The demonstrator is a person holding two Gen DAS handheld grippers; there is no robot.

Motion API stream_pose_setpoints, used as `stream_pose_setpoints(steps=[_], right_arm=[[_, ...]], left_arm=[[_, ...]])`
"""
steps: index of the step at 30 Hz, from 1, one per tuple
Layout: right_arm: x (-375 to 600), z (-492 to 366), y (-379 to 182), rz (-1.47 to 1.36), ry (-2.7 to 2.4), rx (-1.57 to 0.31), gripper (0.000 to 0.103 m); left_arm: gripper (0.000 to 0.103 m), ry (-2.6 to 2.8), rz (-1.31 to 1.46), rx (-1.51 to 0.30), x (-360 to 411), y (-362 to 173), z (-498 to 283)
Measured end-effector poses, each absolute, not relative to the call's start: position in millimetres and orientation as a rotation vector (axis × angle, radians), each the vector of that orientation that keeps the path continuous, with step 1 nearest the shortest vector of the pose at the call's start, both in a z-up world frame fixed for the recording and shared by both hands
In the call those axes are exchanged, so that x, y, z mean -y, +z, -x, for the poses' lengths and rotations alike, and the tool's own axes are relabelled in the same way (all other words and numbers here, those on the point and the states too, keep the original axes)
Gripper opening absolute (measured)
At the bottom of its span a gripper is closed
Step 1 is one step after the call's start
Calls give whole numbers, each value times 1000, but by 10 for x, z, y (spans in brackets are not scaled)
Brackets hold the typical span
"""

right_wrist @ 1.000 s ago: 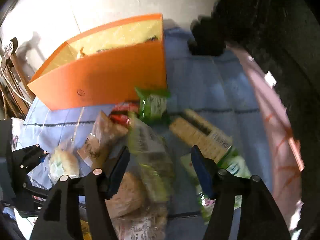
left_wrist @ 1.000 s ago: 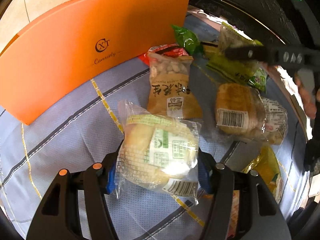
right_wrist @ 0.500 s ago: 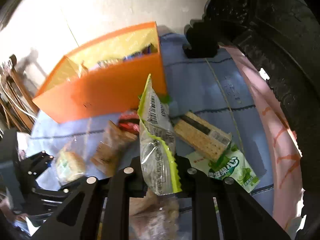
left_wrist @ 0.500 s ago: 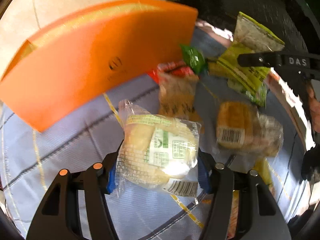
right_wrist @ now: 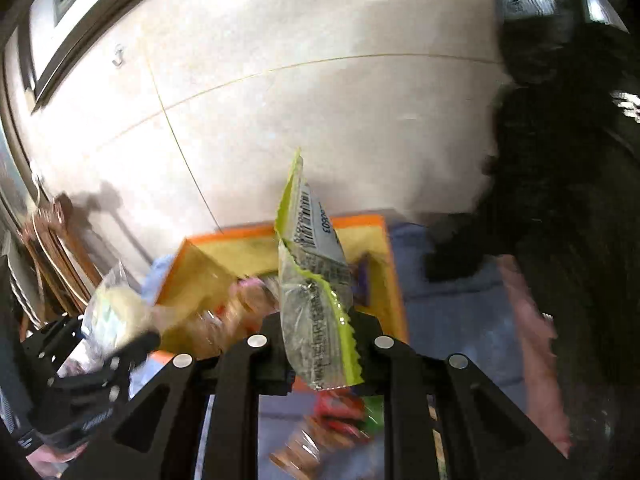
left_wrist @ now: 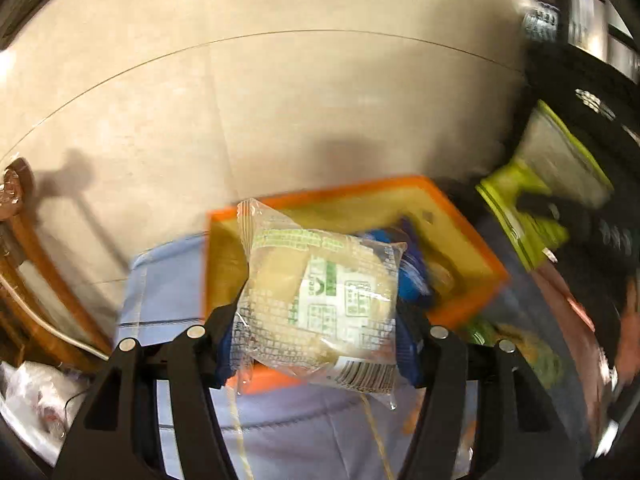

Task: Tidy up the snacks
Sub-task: 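Drop the bread pack and green-yellow bag into the orange box, then grasp a peanut bag with the left gripper while the right grasps the cracker pack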

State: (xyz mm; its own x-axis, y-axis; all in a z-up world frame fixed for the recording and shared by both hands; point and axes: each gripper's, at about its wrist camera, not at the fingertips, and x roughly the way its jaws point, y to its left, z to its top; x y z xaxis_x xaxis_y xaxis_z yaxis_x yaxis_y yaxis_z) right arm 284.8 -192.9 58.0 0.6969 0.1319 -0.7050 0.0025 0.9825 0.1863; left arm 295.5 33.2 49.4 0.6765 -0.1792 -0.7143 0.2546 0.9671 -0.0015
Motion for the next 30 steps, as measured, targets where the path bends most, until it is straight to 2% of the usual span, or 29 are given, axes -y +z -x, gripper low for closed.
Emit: stream_pose_setpoints(steps=[7,8,9,10,11,16,21,24,30], right_arm=[[1656,-3249,263,-163,80,-852,20],[1627,-3205,266,-158,62,-842,30],[1635,-3208,260,-140,45,-830,72],[1632,-3209,261,-112,26,-818,91],[1646,-3201,275,-85,-8,-813,97],[1799,-3112,397,-82,1,-813,99],[1934,-2790,444,7,49,-822,99],[2094,-2512,293,88,38,-860,99],[2627,-2155,-439,103,-2,-1044,99]], left_arm=[[61,-171,-135,-788,-307,522,-3363],[72,-178,-130,-786,-314,495,-3399],[85,-187,-138,-787,-301,466,-3432],[99,-177,-149,-782,-316,448,-3426],[99,-149,-170,-775,-291,426,-3437],[99,-202,-180,-822,-244,335,-3434],[99,-293,-195,-835,-225,239,-3059],[99,-398,-211,-840,-109,76,-2632],[99,-564,-306,-864,243,-466,-2134]])
